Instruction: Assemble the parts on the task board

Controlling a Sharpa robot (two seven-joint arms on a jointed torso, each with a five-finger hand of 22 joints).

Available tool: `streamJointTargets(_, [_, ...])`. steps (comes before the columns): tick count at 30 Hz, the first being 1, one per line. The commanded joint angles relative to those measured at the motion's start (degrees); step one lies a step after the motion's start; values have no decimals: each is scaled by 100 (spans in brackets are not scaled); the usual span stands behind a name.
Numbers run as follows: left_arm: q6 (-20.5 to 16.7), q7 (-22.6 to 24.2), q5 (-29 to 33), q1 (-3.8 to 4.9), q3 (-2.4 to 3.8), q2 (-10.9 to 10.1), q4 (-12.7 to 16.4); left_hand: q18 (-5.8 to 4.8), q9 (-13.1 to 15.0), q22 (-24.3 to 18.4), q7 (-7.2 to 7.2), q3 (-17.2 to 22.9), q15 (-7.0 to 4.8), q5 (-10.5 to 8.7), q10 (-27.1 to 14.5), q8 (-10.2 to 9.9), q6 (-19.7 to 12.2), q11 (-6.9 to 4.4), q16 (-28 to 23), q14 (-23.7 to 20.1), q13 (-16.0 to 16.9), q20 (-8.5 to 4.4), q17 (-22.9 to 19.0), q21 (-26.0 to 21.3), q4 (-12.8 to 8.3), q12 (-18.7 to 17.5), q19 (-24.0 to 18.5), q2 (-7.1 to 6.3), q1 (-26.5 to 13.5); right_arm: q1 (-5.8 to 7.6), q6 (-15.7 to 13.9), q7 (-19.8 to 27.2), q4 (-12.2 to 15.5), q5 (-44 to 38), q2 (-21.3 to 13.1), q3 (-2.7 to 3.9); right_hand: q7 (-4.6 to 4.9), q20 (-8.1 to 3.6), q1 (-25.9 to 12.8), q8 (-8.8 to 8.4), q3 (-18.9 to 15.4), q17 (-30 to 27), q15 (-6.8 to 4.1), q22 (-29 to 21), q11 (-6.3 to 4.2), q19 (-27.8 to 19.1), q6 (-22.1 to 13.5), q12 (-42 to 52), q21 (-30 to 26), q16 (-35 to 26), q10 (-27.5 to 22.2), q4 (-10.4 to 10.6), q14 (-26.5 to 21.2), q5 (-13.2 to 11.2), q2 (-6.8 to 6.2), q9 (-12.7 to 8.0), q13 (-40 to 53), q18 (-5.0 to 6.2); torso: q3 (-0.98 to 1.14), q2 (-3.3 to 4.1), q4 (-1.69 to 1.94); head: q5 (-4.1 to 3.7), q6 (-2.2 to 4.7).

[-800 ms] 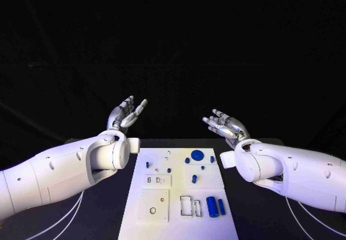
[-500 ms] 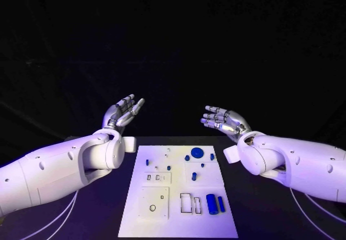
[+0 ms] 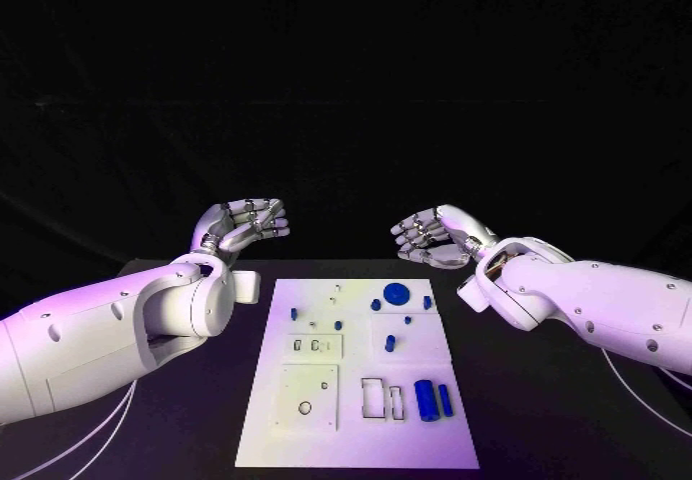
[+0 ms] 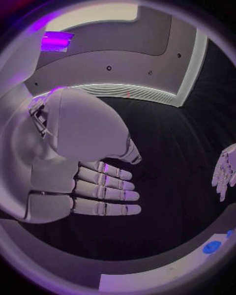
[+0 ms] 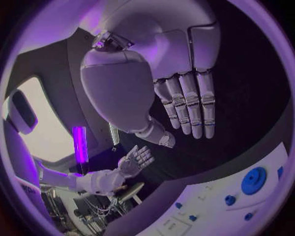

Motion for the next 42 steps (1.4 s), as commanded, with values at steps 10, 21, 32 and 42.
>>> streamJointTargets(10, [660, -246, -340, 116, 20, -466, 787, 63, 29, -3, 19, 142, -59, -26, 236, 41, 123, -57, 26, 143, -2, -66, 117, 54, -23, -68, 134, -109, 100, 150, 694, -1484, 141, -3367, 78, 15, -257, -747, -143, 88, -301, 1318, -763, 1176, -528, 1332, 1117, -156, 2034, 1279, 1383, -19, 2340, -12, -413, 221, 89, 140, -63, 415, 49, -96, -17])
streamJointTargets(21, [783, -293, -346, 151, 55, -685, 1154, 57, 24, -10, 35, 155, -52, -35, 218, 14, 91, -42, 12, 142, -11, -70, 141, 54, -15, -122, 144, -157, 87, 171, 852, -1935, 183, -4246, 211, 18, -302, -829, -189, -35, -303, 4643, -803, 3637, -549, 2425, 1126, -153, 4293, 4899, 953, 354, 2975, 9, -627, 527, 227, -111, -125, 681, 101, -116, 37])
streamJointTargets(32, [842, -316, -342, 153, 64, -723, 1234, 55, 21, -14, 46, 159, -46, -40, 206, -1, 74, -32, 3, 138, -13, -69, 153, 52, -4, -150, 147, -175, 69, 148, 907, -2108, 44, -4456, 386, 18, -271, -767, -90, -99, -432, 5610, -761, 4898, -498, 2771, 1070, -106, 5220, 5928, 754, 488, 3025, 16, -601, 639, 271, -283, -169, 813, 155, -153, 49])
streamJointTargets(42, [870, -337, -342, 156, 71, -759, 1265, 54, 19, -19, 53, 160, -40, -43, 196, -11, 61, -25, -6, 130, -14, -67, 162, 49, 1, -171, 145, -188, 56, 94, 1009, -2146, -79, -4494, 500, 17, -268, -751, -54, -109, -439, 5873, -750, 5258, -492, 2886, 1077, -79, 5472, 6193, 736, 536, 3062, 21, -567, 675, 277, -334, -190, 852, 188, -168, 49])
